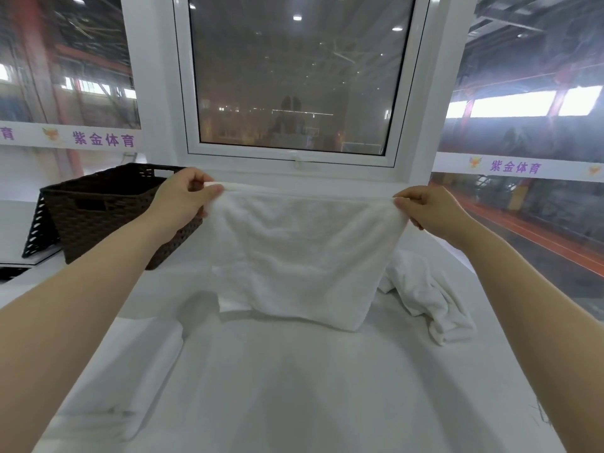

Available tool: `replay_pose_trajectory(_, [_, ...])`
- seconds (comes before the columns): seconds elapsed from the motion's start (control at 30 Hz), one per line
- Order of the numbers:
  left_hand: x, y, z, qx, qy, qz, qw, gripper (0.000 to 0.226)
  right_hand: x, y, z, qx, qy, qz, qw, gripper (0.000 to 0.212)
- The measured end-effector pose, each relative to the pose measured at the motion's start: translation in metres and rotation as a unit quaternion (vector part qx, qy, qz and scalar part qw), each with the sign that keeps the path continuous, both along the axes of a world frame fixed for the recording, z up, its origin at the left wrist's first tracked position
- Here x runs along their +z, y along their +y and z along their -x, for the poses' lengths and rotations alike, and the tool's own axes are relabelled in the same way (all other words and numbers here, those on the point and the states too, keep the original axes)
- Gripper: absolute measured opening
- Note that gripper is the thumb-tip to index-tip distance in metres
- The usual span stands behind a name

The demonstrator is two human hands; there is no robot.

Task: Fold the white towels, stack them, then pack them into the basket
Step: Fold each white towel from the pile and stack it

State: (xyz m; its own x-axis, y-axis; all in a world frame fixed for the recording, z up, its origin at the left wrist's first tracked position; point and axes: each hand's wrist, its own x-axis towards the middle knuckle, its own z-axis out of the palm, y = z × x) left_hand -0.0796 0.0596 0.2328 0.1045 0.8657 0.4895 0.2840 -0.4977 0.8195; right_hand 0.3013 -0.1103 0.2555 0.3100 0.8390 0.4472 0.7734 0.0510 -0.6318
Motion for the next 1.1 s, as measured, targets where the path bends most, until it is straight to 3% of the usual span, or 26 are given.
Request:
replay_pose_trajectory(0.23, [-0.004,-0.004,0.019,-0.127,0.046,0.172,0.976,0.012,0.001,-0.005,-0.008,0.111,0.174,0.063,0.976,0.014])
replay_pose_trajectory(0.43, [0.0,-0.012,0.025,-0.204,-0.024,0.261,0.943,0.016,-0.002,-0.006,-0.011,0.191,0.316,0.084,0.926,0.025])
replay_pose_trajectory(0.5, [-0.005,-0.007,0.023,-0.194,0.012,0.271,0.943,0.017,-0.01,-0.002,-0.012,0.182,0.308,0.103,0.928,0.012])
replay_pose_trajectory(0.57, [-0.018,-0.001,0.021,-0.152,0.092,0.262,0.949,0.015,-0.026,0.005,-0.019,0.153,0.244,0.147,0.946,0.033])
replay_pose_trajectory(0.7, [-0.063,0.01,0.008,-0.099,0.199,0.252,0.942,0.012,-0.069,0.016,-0.023,0.101,0.149,0.243,0.953,0.017])
replay_pose_trajectory(0.8, [-0.103,0.019,-0.005,-0.087,0.162,0.276,0.943,0.012,-0.104,0.027,-0.018,0.05,0.111,0.253,0.96,0.017])
replay_pose_trajectory(0.93, [-0.133,0.033,-0.016,-0.057,0.089,0.24,0.965,0.012,-0.131,0.046,-0.015,0.006,0.162,0.195,0.967,0.021])
replay_pose_trajectory(1.1, [-0.135,0.046,-0.019,-0.018,0.104,0.161,0.981,0.011,-0.141,0.06,-0.017,-0.017,0.188,0.14,0.972,0.019])
